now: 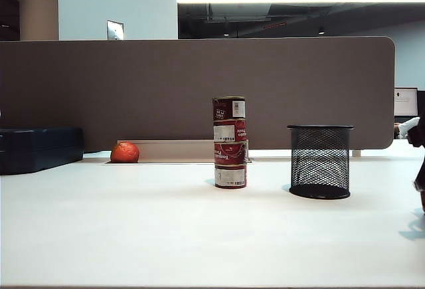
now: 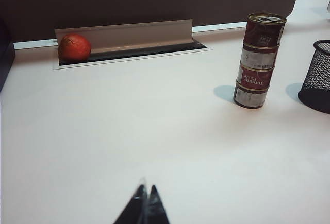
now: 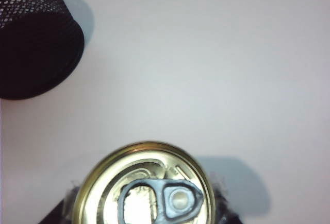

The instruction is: Take a can of tomato sauce from the stacked ones and place it on the table.

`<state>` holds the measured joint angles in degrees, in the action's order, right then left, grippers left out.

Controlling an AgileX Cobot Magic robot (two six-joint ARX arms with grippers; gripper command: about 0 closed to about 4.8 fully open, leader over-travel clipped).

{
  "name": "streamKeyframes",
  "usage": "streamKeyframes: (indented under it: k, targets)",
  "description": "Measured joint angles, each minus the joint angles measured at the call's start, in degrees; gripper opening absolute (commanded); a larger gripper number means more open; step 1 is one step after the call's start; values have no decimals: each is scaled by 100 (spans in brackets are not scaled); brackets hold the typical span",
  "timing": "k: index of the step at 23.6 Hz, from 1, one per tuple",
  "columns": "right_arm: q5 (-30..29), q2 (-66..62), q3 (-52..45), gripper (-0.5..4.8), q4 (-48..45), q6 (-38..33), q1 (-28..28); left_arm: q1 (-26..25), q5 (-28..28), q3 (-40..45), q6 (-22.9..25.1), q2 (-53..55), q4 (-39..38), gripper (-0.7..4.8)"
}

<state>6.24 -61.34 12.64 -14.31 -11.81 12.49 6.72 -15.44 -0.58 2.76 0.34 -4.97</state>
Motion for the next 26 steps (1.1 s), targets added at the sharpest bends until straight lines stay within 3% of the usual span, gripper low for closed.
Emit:
streamKeyframes:
  k: [7,9,14,18,22,26]
  targets:
    - [-48,-232,17,81,-131,-105,0,2,0,0,-2,0,0,-6]
    - [-85,-236,17,143,-131,-140,-2,2,0,0,0,-2,0,-6]
    - [-90,-236,17,156,-131,-144,0,2,0,0,0,-2,0,-6]
    - [-162,-234,17,214,-131,-144,-2,2,0,2,0,-2,0,-6]
    - [-190,-201,13,220,-118,-146,0,2,0,0,0,-2,0,-6]
    - [-195,-170,9,290,-87,-144,0,2,0,0,0,-2,0,-6]
